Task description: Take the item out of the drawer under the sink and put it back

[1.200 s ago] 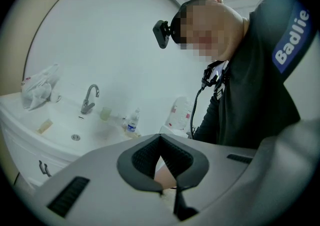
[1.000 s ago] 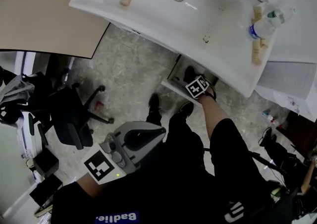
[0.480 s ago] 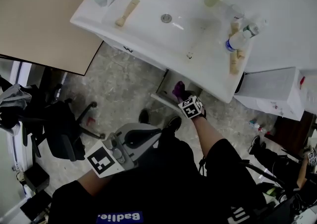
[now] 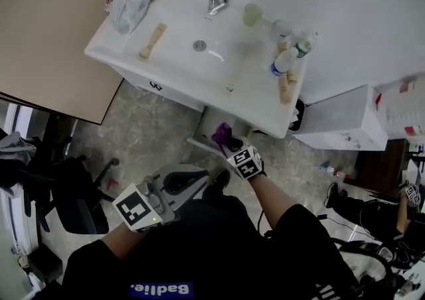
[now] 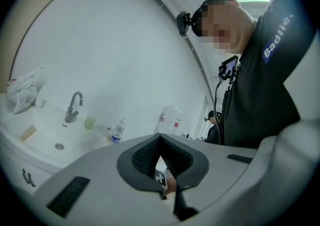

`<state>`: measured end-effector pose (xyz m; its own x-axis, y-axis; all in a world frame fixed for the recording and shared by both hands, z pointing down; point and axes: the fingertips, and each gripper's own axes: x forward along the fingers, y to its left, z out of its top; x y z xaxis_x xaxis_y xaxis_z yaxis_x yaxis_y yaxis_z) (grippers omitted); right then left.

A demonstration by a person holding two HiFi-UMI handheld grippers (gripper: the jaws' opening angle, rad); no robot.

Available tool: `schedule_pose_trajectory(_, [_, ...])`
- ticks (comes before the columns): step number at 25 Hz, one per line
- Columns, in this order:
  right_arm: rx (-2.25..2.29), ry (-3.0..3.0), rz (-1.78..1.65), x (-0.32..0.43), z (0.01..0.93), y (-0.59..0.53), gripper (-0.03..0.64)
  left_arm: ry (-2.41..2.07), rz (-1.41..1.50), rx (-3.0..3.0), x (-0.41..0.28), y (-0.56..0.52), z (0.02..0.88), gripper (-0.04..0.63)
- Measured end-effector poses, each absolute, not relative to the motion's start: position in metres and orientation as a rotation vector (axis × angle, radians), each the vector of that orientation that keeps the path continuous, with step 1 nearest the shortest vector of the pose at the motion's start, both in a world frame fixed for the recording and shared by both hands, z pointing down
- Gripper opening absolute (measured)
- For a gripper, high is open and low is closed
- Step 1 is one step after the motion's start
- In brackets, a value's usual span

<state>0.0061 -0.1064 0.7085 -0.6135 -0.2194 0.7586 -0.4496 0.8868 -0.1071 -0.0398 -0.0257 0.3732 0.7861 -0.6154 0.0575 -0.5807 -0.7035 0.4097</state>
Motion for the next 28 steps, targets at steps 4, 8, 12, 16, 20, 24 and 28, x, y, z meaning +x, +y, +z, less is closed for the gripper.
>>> schedule_pose_trajectory(4, [0.513,-2.315,0.404,0.006,0.667,-0.095,0.083,-0.900,-0.115,2.592,-0.038,-0.027,0.367,-0.011])
schedule_pose_trajectory(8, [0.550,-2.398,0.435,0.007,0.626,-0.085,0.082,-0.873,-0.089,2.627,-0.033,-0.027,0.361,-0.011])
schedule_pose_trajectory(12, [0.614,-2.491,0.471,0.013,0.577,-0.075,0.082,-0.801,-0.073,2.631,-0.023,-0.020,0.357,-0.011])
schedule_pose_trajectory(16, [0.679,-2.588,0.479,0.022,0.525,-0.065,0.082,-0.776,-0.058,2.669,-0.015,-0.018,0.354,-0.011])
schedule_pose_trajectory(20, [0.733,-2.671,0.469,0.030,0.477,-0.051,0.083,-0.727,-0.042,2.694,-0.008,-0.010,0.353,-0.011])
schedule_pose_trajectory(24, [0.795,-2.748,0.472,0.035,0.436,-0.042,0.083,-0.699,-0.045,2.703,-0.005,-0.007,0.352,-0.011])
schedule_pose_trajectory(28, [0.851,-2.829,0.515,0.041,0.397,-0.031,0.083,-0.671,-0.050,2.722,0.001,-0.004,0.349,-0.011])
